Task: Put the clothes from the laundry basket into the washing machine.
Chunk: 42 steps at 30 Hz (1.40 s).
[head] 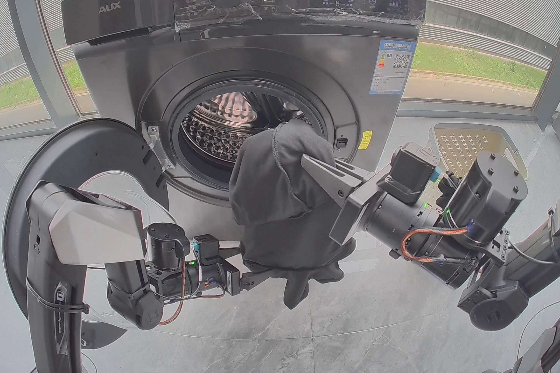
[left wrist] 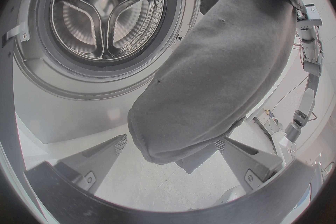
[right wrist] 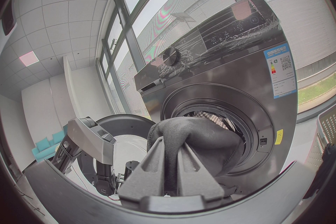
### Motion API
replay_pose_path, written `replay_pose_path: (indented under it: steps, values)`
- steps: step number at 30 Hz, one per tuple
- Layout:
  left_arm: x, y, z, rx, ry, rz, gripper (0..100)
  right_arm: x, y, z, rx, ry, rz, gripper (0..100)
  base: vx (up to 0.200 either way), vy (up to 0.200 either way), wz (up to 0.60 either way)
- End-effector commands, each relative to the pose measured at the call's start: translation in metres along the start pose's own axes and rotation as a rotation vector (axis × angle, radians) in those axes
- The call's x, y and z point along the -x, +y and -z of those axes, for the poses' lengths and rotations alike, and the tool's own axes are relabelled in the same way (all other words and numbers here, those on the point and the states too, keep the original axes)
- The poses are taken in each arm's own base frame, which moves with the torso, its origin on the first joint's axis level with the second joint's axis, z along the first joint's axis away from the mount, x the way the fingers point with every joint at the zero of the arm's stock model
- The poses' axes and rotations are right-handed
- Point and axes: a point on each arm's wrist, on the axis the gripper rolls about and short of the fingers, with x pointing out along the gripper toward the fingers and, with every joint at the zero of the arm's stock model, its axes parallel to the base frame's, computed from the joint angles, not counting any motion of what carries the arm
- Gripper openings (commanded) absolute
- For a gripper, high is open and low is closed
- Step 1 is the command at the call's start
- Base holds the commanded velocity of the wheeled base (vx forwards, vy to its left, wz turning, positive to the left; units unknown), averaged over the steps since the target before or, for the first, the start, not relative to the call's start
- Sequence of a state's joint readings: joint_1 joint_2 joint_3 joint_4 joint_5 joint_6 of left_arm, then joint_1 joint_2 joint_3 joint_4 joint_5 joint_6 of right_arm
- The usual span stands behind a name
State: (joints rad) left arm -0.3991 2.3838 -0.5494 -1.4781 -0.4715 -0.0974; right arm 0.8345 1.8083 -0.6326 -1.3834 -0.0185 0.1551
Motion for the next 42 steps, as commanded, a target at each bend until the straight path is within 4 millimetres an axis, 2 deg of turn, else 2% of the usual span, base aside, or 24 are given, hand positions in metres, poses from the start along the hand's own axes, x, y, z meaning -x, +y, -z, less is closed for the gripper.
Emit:
replay_pose_path:
  steps: [1, 3, 4, 16, 20, 22, 28, 31, 33, 34, 42]
  values:
    - [-0.004, -0.002, 0.001, 0.007, -0.011, 0.012, 100, 0.000, 0.000, 0.002, 0.000, 0.007, 0.001, 0, 0.000, 0.000, 0.00]
    - [-0.006, -0.003, 0.000, 0.008, -0.033, 0.019, 100, 0.000, 0.000, 0.002, 0.000, 0.005, 0.001, 0, 0.000, 0.000, 0.00]
    - [-0.007, -0.003, 0.000, 0.005, -0.045, 0.022, 0, 0.000, 0.000, 0.003, 0.000, 0.008, 0.001, 0, 0.000, 0.000, 0.00]
    - [-0.008, -0.008, -0.002, -0.011, -0.052, 0.039, 0, -0.001, -0.001, 0.005, 0.001, 0.012, 0.003, 0, 0.000, 0.000, 0.00]
    - [0.004, -0.016, -0.011, -0.026, -0.063, 0.047, 0, -0.001, -0.005, 0.005, 0.003, 0.012, 0.015, 0, 0.000, 0.000, 0.00]
    - [0.016, -0.023, -0.017, -0.032, -0.065, 0.063, 0, -0.002, -0.007, 0.007, 0.005, 0.023, 0.023, 0, 0.000, 0.000, 0.00]
    - [0.075, -0.052, -0.034, -0.073, -0.064, 0.173, 0, -0.006, -0.026, 0.018, 0.015, 0.056, 0.081, 0, 0.000, 0.000, 0.00]
    - [0.096, -0.065, -0.041, -0.087, -0.080, 0.249, 0, -0.007, -0.030, 0.023, 0.017, 0.072, 0.095, 0, 0.000, 0.000, 0.00]
    - [0.100, -0.067, -0.044, -0.100, -0.090, 0.266, 0, -0.006, -0.033, 0.028, 0.028, 0.092, 0.112, 0, 0.000, 0.000, 0.00]
    - [0.101, -0.068, -0.045, -0.108, -0.095, 0.269, 0, -0.005, -0.033, 0.030, 0.031, 0.097, 0.127, 100, 0.000, 0.000, 0.00]
    - [0.098, -0.066, -0.056, -0.129, -0.142, 0.265, 0, -0.008, -0.043, 0.047, 0.035, 0.149, 0.169, 100, 0.000, 0.000, 0.00]
